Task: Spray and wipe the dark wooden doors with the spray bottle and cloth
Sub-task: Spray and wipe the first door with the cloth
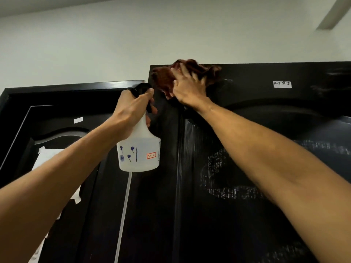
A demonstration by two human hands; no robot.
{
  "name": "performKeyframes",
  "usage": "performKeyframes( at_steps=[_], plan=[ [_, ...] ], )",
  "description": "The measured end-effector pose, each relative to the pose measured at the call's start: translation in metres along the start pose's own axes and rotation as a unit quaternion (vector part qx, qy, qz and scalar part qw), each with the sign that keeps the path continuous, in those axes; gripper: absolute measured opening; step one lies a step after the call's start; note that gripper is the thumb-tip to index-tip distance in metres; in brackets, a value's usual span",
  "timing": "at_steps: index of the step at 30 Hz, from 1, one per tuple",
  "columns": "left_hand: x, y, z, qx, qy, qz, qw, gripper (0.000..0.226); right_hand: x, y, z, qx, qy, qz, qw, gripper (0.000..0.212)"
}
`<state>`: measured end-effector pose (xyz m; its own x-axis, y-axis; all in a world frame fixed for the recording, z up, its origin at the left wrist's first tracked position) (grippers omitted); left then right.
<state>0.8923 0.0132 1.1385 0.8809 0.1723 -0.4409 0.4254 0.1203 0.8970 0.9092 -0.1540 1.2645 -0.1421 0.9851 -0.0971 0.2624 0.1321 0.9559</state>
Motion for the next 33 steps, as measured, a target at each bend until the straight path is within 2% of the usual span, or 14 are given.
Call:
performKeyframes(
  at_steps=[1, 3, 5, 8, 10, 12, 14, 16, 19, 23, 25, 28, 30, 33],
  plan=[
    [-0.002, -0.002, 0.003, 0.008, 0.003, 0.003, 1.000, 0.035, -0.008, -0.013, -0.002, -0.011, -0.021, 0.009, 1.000, 0.066],
    [-0.007, -0.009, 0.011, 0.018, -0.003, 0.009, 1.000, 0.033, -0.006, -0.045, 0.007, -0.004, -0.055, -0.038, 0.998, 0.066],
    [-0.012, -0.014, 0.020, 0.025, -0.010, 0.010, 1.000, 0.032, -0.016, -0.056, 0.005, 0.012, -0.032, -0.062, 0.997, 0.060],
    [-0.019, -0.023, 0.034, 0.030, -0.020, 0.007, 0.999, 0.032, -0.089, -0.043, -0.040, -0.029, 0.016, 0.049, 0.998, 0.057],
    [-0.025, -0.029, 0.044, 0.033, -0.018, 0.013, 0.999, 0.033, -0.118, -0.055, -0.052, -0.039, -0.011, 0.086, 0.996, 0.062],
    [-0.030, -0.035, 0.054, 0.038, -0.016, 0.018, 0.999, 0.034, -0.092, -0.073, -0.034, -0.015, -0.042, -0.001, 0.999, 0.069],
    [-0.032, -0.041, 0.068, 0.046, -0.018, 0.019, 0.999, 0.032, -0.070, -0.087, -0.017, 0.009, -0.046, -0.075, 0.996, 0.062],
    [-0.033, -0.045, 0.079, 0.051, -0.011, 0.018, 0.998, 0.032, -0.090, -0.082, -0.034, -0.005, -0.016, -0.036, 0.999, 0.055],
    [-0.033, -0.049, 0.093, 0.058, -0.010, 0.014, 0.998, 0.035, -0.142, -0.090, -0.059, -0.058, 0.001, 0.063, 0.996, 0.057],
    [-0.043, -0.056, 0.116, 0.067, -0.016, 0.017, 0.998, 0.031, -0.109, -0.127, -0.034, -0.015, -0.037, -0.069, 0.997, 0.060],
    [-0.052, -0.059, 0.131, 0.073, -0.010, 0.027, 0.997, 0.029, -0.141, -0.128, -0.054, -0.036, -0.016, -0.026, 0.999, 0.053],
    [-0.061, -0.065, 0.152, 0.090, -0.023, 0.026, 0.995, 0.031, -0.243, -0.136, -0.106, -0.110, -0.013, 0.122, 0.986, 0.054],
    [-0.069, -0.070, 0.173, 0.101, -0.033, 0.017, 0.994, 0.032, -0.287, -0.151, -0.122, -0.109, -0.031, 0.179, 0.977, 0.058],
    [-0.087, -0.078, 0.201, 0.109, -0.040, 0.016, 0.993, 0.030, -0.252, -0.152, -0.104, -0.055, -0.030, 0.062, 0.996, 0.062]
  ],
)
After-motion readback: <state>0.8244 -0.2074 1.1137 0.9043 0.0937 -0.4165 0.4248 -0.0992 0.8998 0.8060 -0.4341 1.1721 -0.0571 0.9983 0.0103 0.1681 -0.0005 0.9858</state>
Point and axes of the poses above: each hand's wrist, its own y-axis towards the middle knuckle, its own z-axis out of the palm, x = y × z, the point moved 10 cm from there along y, towards the middle knuckle, and after that the axes turned 7 degrees about y, right-handed, at the moved point
